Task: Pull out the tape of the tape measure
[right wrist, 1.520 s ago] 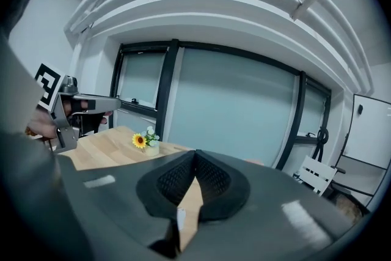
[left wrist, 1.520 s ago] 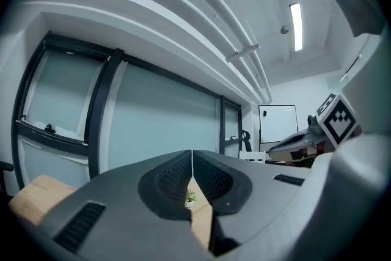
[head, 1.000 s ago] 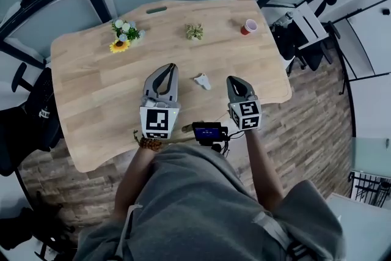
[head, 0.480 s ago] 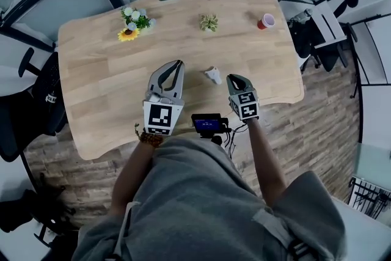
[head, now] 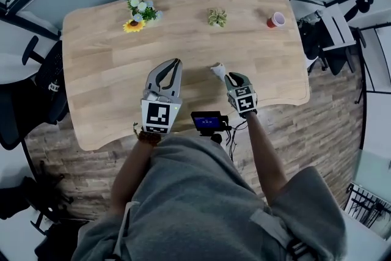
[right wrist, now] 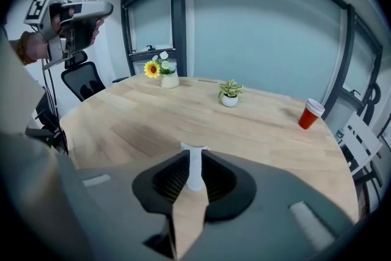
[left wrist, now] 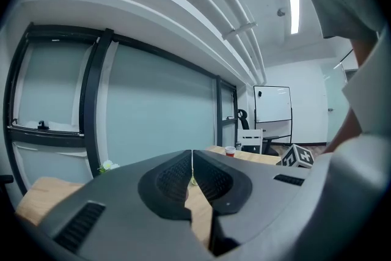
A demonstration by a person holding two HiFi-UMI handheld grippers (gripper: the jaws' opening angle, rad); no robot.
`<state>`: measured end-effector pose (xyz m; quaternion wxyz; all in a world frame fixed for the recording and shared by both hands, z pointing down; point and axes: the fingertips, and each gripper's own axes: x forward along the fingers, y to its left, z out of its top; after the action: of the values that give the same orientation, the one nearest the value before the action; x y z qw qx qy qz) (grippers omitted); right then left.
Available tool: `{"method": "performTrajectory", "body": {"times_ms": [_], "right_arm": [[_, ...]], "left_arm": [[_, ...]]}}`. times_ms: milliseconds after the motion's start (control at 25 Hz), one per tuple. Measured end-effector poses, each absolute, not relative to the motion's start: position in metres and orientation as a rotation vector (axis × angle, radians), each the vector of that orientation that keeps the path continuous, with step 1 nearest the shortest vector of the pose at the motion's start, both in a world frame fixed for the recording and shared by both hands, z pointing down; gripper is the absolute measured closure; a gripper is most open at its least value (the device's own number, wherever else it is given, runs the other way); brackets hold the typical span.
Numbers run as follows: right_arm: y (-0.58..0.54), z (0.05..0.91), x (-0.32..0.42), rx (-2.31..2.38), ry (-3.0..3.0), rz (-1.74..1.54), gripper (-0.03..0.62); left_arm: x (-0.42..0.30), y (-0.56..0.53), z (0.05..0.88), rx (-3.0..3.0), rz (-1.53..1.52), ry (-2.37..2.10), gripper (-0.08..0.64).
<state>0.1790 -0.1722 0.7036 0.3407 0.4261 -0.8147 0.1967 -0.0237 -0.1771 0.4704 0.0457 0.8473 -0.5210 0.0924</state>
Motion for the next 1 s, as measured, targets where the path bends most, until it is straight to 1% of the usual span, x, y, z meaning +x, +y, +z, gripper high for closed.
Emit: {"method": "performTrajectory", "body": {"times_ms": [560, 1000], "right_arm": [[-0.170, 0.760, 0.176, 0.998, -2.017, 0.579, 0.442], [-0.173, 0.780, 0.172, 0.979, -1.962, 0.624, 0.433]], "left_arm": [[-0.037, -0.172, 0.480, 2.542, 0.332, -1.636, 0.545], [-0.043, -0.172, 0.482, 2.522, 0.340, -1.658, 0.545]]}}
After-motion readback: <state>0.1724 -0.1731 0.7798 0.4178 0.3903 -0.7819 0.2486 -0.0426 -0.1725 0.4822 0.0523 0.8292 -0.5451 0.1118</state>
